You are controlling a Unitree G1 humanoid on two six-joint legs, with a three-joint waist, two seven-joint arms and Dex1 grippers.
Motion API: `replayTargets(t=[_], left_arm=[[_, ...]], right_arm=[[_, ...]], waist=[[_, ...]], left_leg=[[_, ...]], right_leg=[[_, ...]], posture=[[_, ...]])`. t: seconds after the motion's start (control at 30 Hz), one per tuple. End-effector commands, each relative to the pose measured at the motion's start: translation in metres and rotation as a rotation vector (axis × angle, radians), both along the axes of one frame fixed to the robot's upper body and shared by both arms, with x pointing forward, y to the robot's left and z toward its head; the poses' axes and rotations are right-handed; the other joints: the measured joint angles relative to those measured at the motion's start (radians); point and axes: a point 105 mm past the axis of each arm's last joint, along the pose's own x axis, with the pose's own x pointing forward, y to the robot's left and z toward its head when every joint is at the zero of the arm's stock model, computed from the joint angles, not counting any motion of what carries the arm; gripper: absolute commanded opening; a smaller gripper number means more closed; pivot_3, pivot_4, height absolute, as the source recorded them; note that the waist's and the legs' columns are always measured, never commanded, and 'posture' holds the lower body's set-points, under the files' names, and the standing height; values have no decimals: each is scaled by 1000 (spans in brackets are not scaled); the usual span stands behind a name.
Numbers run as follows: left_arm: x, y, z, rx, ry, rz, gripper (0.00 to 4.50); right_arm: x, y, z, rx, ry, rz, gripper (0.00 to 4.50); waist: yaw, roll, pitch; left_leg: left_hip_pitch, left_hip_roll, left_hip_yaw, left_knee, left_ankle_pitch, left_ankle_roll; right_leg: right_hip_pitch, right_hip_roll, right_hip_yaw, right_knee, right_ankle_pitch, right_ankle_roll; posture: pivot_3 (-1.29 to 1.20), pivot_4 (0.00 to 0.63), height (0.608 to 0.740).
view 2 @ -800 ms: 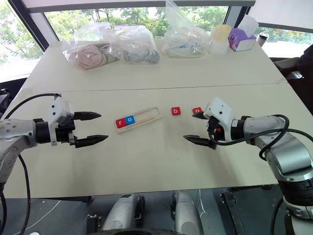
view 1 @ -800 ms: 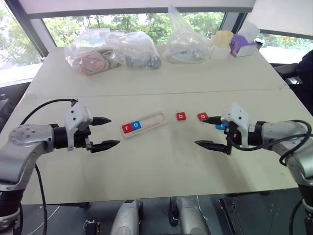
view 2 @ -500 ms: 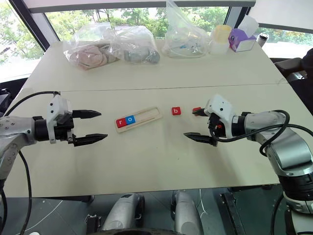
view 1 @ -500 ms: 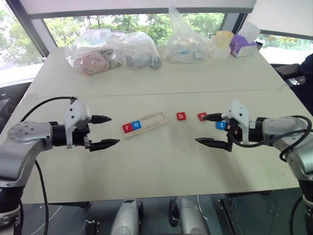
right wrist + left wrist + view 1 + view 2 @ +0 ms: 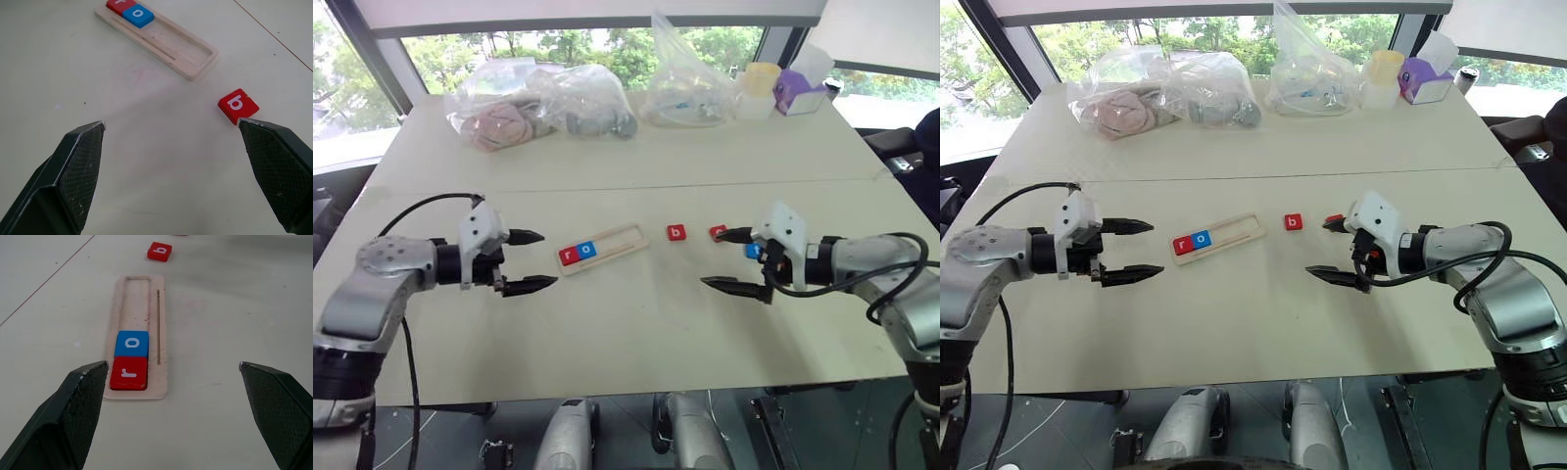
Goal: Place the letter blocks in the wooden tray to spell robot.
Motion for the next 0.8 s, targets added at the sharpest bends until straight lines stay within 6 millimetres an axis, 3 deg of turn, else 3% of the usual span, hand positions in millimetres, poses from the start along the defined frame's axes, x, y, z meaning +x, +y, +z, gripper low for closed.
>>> replayTargets(t=[0.03,0.3,0.8], left_arm=[[11,-5,-1,19,-45,-31,4500],[48,-22,-20,28,-63,-53,4500],[62,-22,-47,94,-27,-80,4500]], right_arm=[[-2,7,8,-3,-50,22,4468],[-6,8,5,-2,-60,1,4468],[-12,10,0,-4,-68,-30,4468]], waist=[[1,0,0],[0,-1,0],[1,-1,-1]], left_leg=[[0,0,0,0,0,0],[1,-1,0,2,0,0],[2,-1,0,3,0,0]], right_leg=[[0,0,0,0,0,1],[2,0,0,1,3,0],[3,0,0,2,6,2]], posture=[[0,150,740],[0,150,740],[0,150,740]])
